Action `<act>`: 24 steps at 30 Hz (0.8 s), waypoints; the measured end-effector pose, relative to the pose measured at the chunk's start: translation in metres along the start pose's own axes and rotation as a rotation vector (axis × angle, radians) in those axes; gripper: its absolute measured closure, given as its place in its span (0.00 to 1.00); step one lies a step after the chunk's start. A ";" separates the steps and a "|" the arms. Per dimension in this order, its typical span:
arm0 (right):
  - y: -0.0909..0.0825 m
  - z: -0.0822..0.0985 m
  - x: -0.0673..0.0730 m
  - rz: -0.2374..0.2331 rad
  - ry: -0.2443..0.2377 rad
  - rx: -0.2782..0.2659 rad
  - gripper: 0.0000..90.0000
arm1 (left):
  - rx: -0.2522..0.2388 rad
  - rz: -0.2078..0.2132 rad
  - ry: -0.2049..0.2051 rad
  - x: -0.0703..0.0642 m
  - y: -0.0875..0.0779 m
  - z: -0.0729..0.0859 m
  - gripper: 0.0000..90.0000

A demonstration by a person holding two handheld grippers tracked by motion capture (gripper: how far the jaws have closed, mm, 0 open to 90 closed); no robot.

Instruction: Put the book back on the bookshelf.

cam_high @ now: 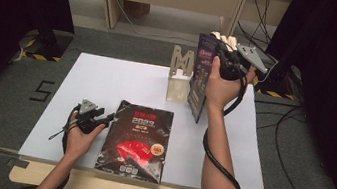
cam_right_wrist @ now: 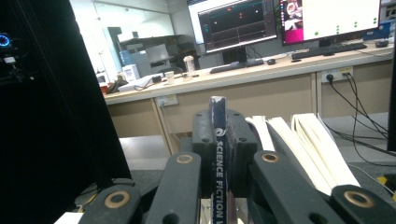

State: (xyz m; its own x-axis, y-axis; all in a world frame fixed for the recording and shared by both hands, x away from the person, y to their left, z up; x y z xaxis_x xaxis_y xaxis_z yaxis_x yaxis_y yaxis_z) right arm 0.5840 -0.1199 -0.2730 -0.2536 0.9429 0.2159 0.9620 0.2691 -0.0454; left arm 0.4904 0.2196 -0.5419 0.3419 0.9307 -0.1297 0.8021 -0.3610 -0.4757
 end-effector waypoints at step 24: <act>0.020 -0.004 -0.002 0.020 -0.018 0.001 0.94 | -0.004 -0.001 0.003 0.000 0.000 0.000 0.55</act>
State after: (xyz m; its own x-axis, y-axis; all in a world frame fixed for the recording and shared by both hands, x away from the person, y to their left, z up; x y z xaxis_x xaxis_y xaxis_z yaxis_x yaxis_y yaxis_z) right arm 0.6044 -0.1168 -0.2703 -0.2363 0.9514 0.1976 0.9668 0.2506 -0.0504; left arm 0.4903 0.2193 -0.5416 0.3431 0.9307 -0.1265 0.8043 -0.3607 -0.4723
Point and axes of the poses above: each handheld gripper's, and its own axes: y roughly forward along the jaws, z roughly out of its underside, x roughly to its left, the point moved 9 cm from there along y, roughly forward along the jaws
